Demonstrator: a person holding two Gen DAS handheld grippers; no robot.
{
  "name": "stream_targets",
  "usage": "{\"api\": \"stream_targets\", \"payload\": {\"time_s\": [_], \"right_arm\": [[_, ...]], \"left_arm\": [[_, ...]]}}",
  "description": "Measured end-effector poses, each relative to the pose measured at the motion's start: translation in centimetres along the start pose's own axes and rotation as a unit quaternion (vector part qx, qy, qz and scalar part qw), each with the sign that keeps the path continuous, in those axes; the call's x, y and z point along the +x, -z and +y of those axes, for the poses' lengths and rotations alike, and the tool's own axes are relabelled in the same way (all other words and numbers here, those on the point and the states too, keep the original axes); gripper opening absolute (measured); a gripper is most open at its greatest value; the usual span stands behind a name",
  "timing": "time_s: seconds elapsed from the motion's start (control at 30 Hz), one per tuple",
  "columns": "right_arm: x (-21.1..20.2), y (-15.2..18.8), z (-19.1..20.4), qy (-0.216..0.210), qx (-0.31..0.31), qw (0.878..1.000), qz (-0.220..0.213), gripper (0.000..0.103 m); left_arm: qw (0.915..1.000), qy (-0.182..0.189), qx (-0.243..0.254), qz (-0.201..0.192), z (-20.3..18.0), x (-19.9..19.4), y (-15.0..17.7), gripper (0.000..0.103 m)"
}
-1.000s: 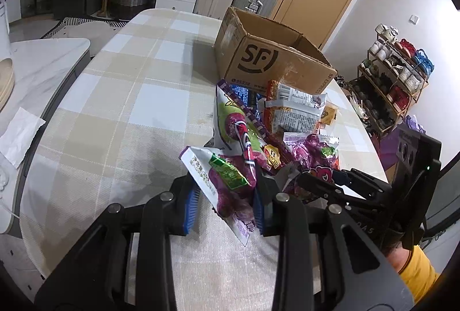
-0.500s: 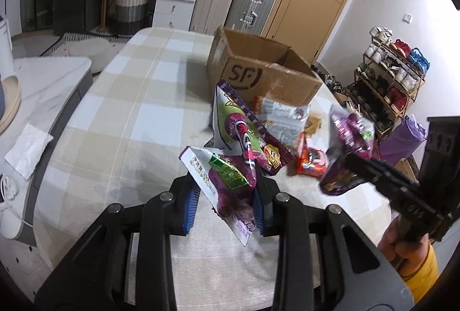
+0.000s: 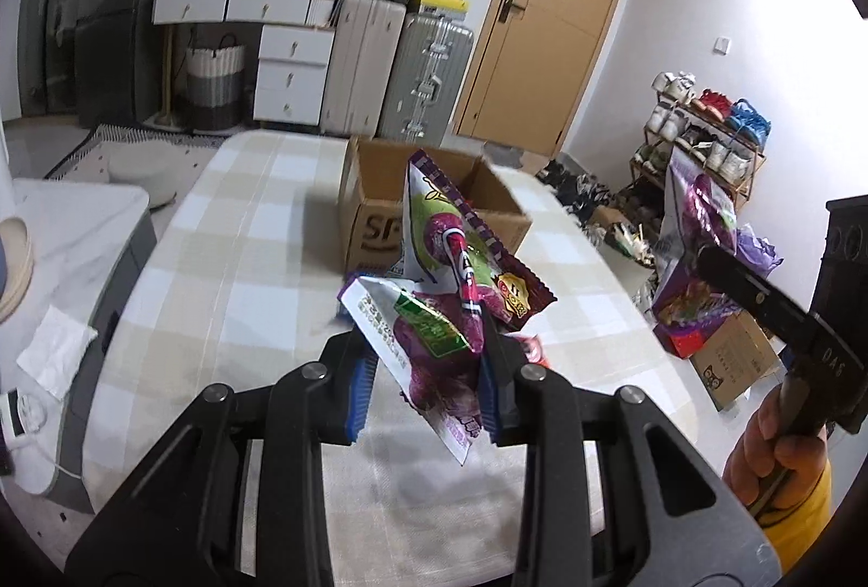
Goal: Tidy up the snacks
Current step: 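Lift both purple bags over the SF box and drop them inside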
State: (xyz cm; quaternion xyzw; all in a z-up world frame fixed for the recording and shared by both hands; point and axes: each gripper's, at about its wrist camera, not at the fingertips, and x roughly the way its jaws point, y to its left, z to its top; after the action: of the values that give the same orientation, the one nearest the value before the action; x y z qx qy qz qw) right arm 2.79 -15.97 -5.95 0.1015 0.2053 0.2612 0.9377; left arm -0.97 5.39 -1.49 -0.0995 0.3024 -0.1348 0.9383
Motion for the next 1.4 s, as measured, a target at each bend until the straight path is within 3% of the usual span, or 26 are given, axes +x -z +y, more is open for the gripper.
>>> {"api": "stream_targets", "payload": {"time_s": [0.3,0.47,0.6,0.8,1.07,1.4], "right_arm": [[-2.4,-5.8,1.1,0.002,-0.041,0.998,-0.052,0.041],[-1.3,-8.7,1.0,-0.004,-0.057,0.997,-0.055,0.041],[0.4,-10.8,0.4,-0.011,-0.053,0.997,-0.052,0.041],[4.1,-14.5,-1.2,-0.009,-0.047,0.998,-0.047,0.041],[11.3,-18.4,-3.8,0.008,-0.030,0.999,-0.017,0.041],[20.5,-16.7,-8.6,0.036,-0.017,0.997,0.059,0.041]], "left_arm": [[0.9982,0.008,0.018,-0.057,-1.3,-3.5,-5.1,0.028],[0.9964,0.004,0.021,-0.082,-1.5,-4.3,-8.2,0.028],[0.9966,0.011,0.017,-0.080,-1.7,-3.1,-10.4,0.028],[0.9972,0.014,0.010,-0.073,-1.5,0.9,-14.4,0.028],[0.9995,0.007,0.001,-0.032,-1.2,10.4,-18.9,0.028],[0.9986,-0.003,-0.015,0.050,0.9,23.2,-21.6,0.028]]}}
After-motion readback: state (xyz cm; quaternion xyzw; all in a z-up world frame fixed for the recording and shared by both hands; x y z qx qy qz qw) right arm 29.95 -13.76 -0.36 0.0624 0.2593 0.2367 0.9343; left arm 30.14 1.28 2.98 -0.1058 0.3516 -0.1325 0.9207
